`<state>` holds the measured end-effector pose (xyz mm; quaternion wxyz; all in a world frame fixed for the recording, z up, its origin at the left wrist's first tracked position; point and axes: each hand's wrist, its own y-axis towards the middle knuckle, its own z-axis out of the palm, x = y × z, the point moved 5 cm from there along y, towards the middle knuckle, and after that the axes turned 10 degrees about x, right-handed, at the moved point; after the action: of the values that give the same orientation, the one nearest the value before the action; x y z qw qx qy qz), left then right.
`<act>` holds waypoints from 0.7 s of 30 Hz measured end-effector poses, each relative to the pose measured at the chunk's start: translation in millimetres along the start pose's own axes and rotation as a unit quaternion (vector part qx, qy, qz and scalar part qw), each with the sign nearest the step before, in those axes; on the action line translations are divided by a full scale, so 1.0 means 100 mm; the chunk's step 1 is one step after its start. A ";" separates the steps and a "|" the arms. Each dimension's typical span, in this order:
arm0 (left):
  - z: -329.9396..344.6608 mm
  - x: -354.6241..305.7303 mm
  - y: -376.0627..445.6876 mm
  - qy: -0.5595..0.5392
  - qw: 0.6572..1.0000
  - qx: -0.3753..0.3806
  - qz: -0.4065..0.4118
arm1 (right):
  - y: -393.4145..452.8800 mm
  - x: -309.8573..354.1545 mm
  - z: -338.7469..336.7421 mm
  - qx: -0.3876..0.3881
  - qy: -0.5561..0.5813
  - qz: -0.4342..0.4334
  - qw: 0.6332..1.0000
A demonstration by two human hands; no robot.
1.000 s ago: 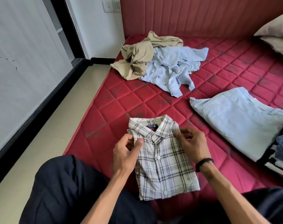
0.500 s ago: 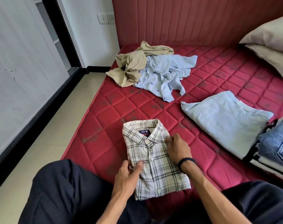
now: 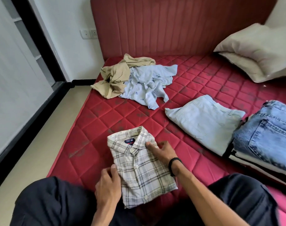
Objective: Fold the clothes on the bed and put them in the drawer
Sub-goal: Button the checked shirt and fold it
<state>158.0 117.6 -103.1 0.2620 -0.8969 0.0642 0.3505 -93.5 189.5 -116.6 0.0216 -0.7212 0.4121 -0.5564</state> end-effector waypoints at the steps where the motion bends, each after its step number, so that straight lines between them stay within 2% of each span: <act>1: 0.05 -0.08 -0.01 -0.024 1.000 0.019 -0.004 | 0.00 0.00 0.00 0.030 0.041 0.001 0.999; 5: 0.20 -0.33 -0.16 -0.136 0.984 0.109 -0.044 | -0.04 0.04 0.13 0.143 0.167 -0.013 0.975; 7: 0.23 -0.38 -0.23 -0.174 0.978 0.107 -0.034 | -0.04 0.07 0.14 0.157 0.197 -0.032 0.967; 9: 0.22 -0.42 -0.22 -0.161 0.985 0.063 -0.001 | -0.03 0.09 0.09 0.148 0.197 -0.059 0.967; 12: 0.23 -0.61 -0.01 -0.106 0.991 -0.007 0.077 | 0.00 0.13 -0.17 0.085 0.158 -0.101 0.979; 14: 0.30 -0.93 0.15 -0.090 0.985 -0.029 0.147 | -0.02 0.14 -0.49 0.024 0.173 -0.128 0.976; 17: 0.42 -1.50 0.19 -0.087 0.965 -0.026 0.246 | -0.15 0.12 -1.05 -0.061 0.190 -0.150 0.968; 21: 0.86 -2.27 -0.15 -0.098 0.927 -0.005 0.362 | -0.58 -0.08 -1.97 -0.171 0.172 -0.187 0.952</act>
<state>-58.1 159.4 0.5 0.1174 -0.7753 0.3570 0.5076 -221.9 316.7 -19.4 -0.2775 -0.6718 0.3559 -0.5873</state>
